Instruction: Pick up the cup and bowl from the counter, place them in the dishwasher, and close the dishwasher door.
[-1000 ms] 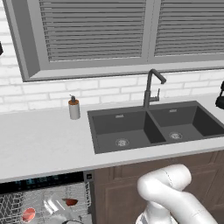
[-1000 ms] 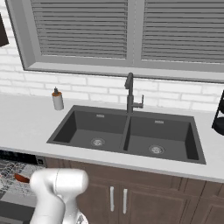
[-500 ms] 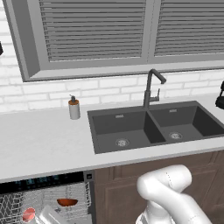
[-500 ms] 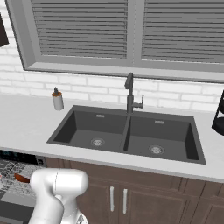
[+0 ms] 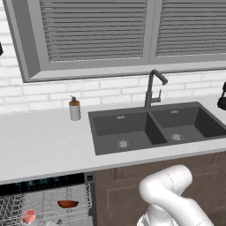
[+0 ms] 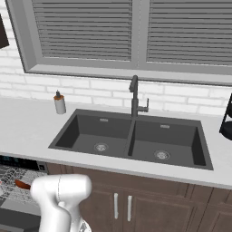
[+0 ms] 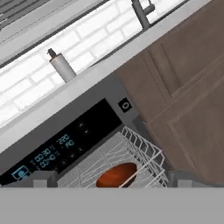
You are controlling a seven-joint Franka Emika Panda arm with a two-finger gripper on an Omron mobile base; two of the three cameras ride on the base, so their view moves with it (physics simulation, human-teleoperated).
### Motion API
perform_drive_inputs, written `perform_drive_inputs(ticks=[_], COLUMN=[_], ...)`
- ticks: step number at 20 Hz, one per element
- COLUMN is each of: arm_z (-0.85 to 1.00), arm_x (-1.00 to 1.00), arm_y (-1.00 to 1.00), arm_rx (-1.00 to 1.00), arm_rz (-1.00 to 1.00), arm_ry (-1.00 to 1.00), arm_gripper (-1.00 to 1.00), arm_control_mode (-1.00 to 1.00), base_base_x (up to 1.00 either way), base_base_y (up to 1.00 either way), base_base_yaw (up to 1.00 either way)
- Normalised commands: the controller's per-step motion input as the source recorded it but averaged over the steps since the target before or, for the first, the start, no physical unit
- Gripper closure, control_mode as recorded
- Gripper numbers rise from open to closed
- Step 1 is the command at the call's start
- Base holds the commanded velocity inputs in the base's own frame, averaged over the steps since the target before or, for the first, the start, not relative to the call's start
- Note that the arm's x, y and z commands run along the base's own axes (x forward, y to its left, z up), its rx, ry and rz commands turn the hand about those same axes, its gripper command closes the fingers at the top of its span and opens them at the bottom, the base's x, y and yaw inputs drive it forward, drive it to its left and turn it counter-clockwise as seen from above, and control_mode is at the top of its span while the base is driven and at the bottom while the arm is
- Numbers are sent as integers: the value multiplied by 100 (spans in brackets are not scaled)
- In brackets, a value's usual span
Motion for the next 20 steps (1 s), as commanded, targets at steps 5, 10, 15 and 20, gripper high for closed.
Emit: perform_drive_inputs(ticks=[5,10,15,20], arm_z=[-8,-32,-96,-100], arm_x=[-43,-75,-98,-96], arm_y=[53,56,35,4], arm_rx=[18,11,19,30], arm_rz=[-2,0,-6,-18], arm_ry=[-38,-40,-51,-48], arm_gripper=[-100,-100,-100,-100], arm_control_mode=[-100,-100,-100,-100], base_base_x=[0,0,0,0], base_base_y=[0,0,0,0], base_base_yaw=[0,0,0,0])
